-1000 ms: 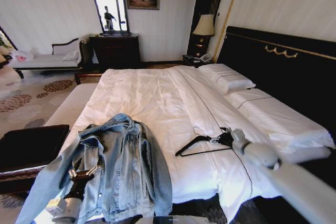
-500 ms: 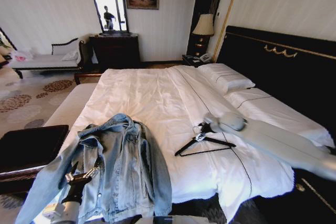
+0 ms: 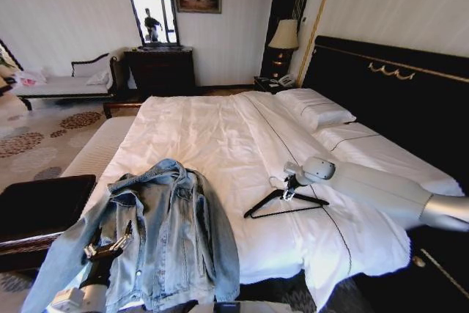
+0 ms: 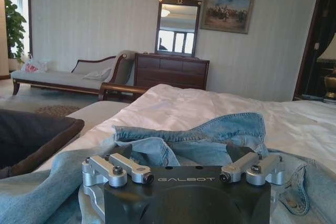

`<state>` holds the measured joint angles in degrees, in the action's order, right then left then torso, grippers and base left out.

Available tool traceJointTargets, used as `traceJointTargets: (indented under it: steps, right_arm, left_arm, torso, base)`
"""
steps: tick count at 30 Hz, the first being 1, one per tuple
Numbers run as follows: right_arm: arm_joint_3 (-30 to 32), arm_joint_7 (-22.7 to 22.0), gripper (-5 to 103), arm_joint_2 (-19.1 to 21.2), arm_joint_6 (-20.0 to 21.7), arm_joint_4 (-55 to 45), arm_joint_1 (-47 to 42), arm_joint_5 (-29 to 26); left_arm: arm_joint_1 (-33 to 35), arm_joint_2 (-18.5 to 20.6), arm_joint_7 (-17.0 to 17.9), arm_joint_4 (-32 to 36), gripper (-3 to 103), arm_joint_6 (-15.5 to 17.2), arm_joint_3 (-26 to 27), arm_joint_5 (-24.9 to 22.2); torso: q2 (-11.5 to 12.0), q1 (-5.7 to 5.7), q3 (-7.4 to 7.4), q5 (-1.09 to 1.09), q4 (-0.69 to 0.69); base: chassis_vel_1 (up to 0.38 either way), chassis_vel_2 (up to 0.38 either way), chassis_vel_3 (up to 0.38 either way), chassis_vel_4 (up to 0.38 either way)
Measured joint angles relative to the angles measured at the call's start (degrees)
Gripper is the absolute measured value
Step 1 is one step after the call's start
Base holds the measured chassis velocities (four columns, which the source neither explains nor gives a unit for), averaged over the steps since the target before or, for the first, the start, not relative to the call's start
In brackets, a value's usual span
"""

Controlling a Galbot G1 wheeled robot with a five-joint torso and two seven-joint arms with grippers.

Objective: Pick up the clothes from the bed and hang them on the clothes hanger.

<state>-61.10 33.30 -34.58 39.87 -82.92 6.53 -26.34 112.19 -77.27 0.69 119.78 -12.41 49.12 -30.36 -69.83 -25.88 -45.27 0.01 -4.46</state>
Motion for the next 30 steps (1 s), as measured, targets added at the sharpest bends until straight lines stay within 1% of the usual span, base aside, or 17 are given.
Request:
traceJointTargets:
  steps: [2,3,8,9,15,18,19,22,25,27,30]
  right_arm:
    - [0.2,0.0,99,-0.3,-0.2,0.8,-0.6,0.5]
    - [0.4,0.0,103,-0.6,-0.4,1.3,-1.0,0.7]
    - [0.8,-0.1,97,-2.2,-1.3,4.3,-2.4,2.0]
    - [0.9,-0.1,99,-2.7,-1.5,5.1,-2.6,2.3]
    - [1.1,-0.1,100,-4.1,-1.7,6.9,-3.1,2.7]
    - [1.3,-0.2,100,-6.3,-1.3,9.5,-3.3,2.8]
    - [1.2,-0.2,98,-6.9,-1.1,10.5,-3.3,3.2]
    - [0.8,0.0,96,-7.5,-1.1,12.2,-3.3,4.3]
    - [0.5,0.3,81,-8.2,-1.8,14.6,-3.9,5.8]
    - [0.6,0.4,81,-8.4,-1.9,15.0,-4.2,6.1]
    - [1.2,0.4,65,-8.6,-2.0,14.8,-5.1,6.4]
  left_arm:
    - [0.0,-0.1,0.0,-0.1,100,0.0,0.0,0.0]
    - [-0.1,-0.2,0.0,-0.3,100,0.0,0.0,0.0]
    - [-0.2,0.1,0.1,-0.7,100,0.1,0.8,-0.8]
    - [-0.3,0.2,0.1,-0.7,100,0.2,1.0,-1.0]
    - [-0.4,0.0,0.1,-0.7,100,0.3,1.2,-1.1]
    - [-0.1,-0.4,0.1,-0.7,100,0.3,1.2,-1.1]
    - [0.0,-0.6,0.1,-0.7,100,0.3,1.3,-1.1]
    - [0.0,-0.9,0.2,-0.4,100,0.3,1.7,-1.7]
    - [0.0,-1.0,0.3,0.0,100,0.3,2.6,-2.3]
    - [0.1,-1.0,0.3,0.0,100,0.3,2.7,-2.4]
    - [0.4,-1.4,0.3,-0.2,100,0.1,2.7,-2.3]
  torso:
    - [0.0,0.00,0.00,0.00,-0.01]
    - [0.0,0.00,0.00,-0.01,-0.01]
    - [0.0,0.01,0.00,-0.02,-0.01]
    - [0.0,0.01,0.00,-0.02,-0.01]
    - [0.0,0.00,0.00,-0.02,-0.02]
    - [0.0,0.01,0.00,-0.02,0.00]
    - [0.0,0.00,0.00,-0.02,0.01]
    - [0.0,0.00,0.00,-0.03,0.00]
    - [0.0,0.00,0.00,-0.02,-0.02]
    - [0.0,0.00,0.00,-0.01,-0.02]
    - [0.0,0.00,0.00,-0.02,-0.02]
  base:
    - [0.000,0.000,0.000,0.000]
    - [0.000,0.000,0.000,0.000]
    - [0.000,0.000,0.000,0.000]
    - [0.000,0.000,0.000,0.000]
    - [0.000,0.000,0.000,0.000]
    - [0.000,0.000,0.000,0.000]
    - [0.000,0.000,0.000,0.000]
    - [0.000,0.000,0.000,0.000]
    - [0.000,0.000,0.000,0.000]
    - [0.000,0.000,0.000,0.000]
    - [0.000,0.000,0.000,0.000]
